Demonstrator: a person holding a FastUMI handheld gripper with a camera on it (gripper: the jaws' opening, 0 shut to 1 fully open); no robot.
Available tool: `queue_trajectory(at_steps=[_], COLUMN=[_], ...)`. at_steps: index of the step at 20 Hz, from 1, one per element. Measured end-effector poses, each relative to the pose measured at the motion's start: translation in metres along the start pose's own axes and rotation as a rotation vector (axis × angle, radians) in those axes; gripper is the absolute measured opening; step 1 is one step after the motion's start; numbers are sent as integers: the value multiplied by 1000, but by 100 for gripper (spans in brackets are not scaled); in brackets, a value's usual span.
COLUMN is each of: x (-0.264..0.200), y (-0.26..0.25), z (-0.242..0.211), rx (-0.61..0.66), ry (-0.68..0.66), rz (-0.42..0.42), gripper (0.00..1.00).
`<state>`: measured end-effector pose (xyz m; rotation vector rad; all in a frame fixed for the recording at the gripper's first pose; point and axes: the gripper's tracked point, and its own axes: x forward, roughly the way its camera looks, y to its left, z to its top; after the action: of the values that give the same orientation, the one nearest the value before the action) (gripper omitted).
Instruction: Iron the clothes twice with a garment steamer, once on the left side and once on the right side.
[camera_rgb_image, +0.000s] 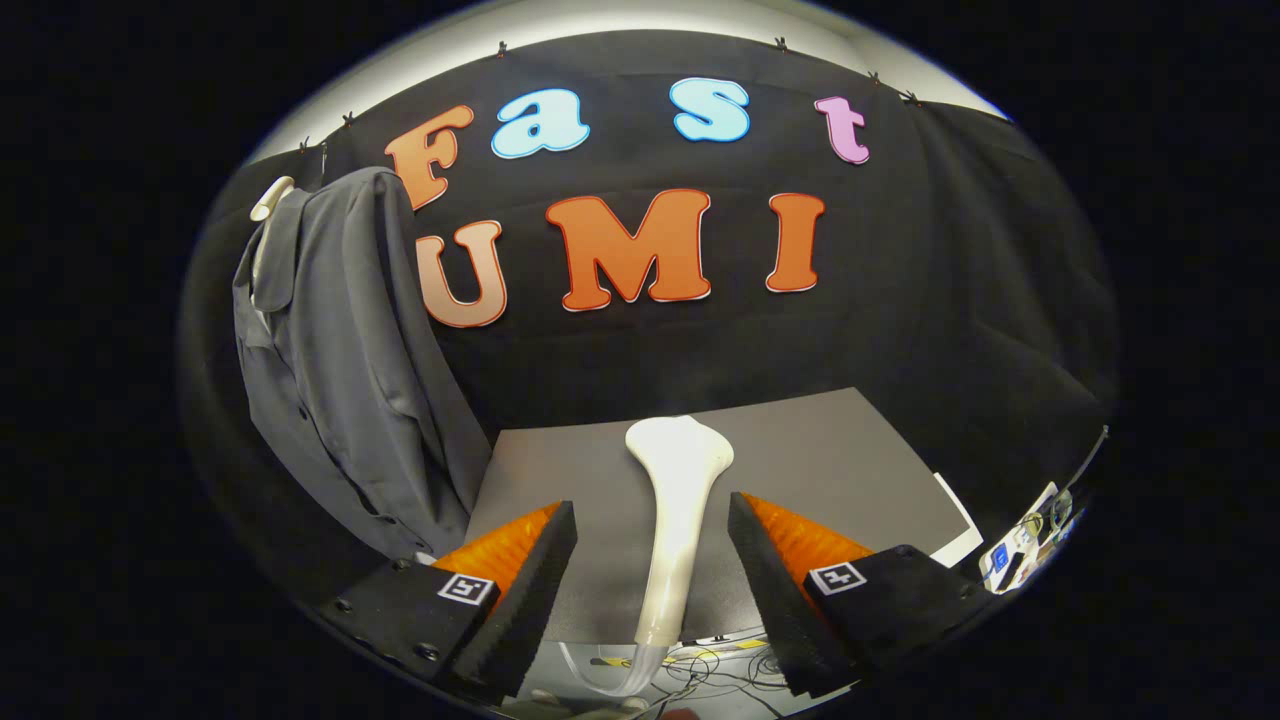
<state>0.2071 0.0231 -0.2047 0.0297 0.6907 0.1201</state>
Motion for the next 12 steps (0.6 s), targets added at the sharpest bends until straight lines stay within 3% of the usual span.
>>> queue_trajectory(at_steps=[8, 12], x=[67, 87], y=[-20, -28], z=[-39, -51], rx=[17, 28], ry=[184, 246], rz=[-20, -25], gripper=[98, 90])
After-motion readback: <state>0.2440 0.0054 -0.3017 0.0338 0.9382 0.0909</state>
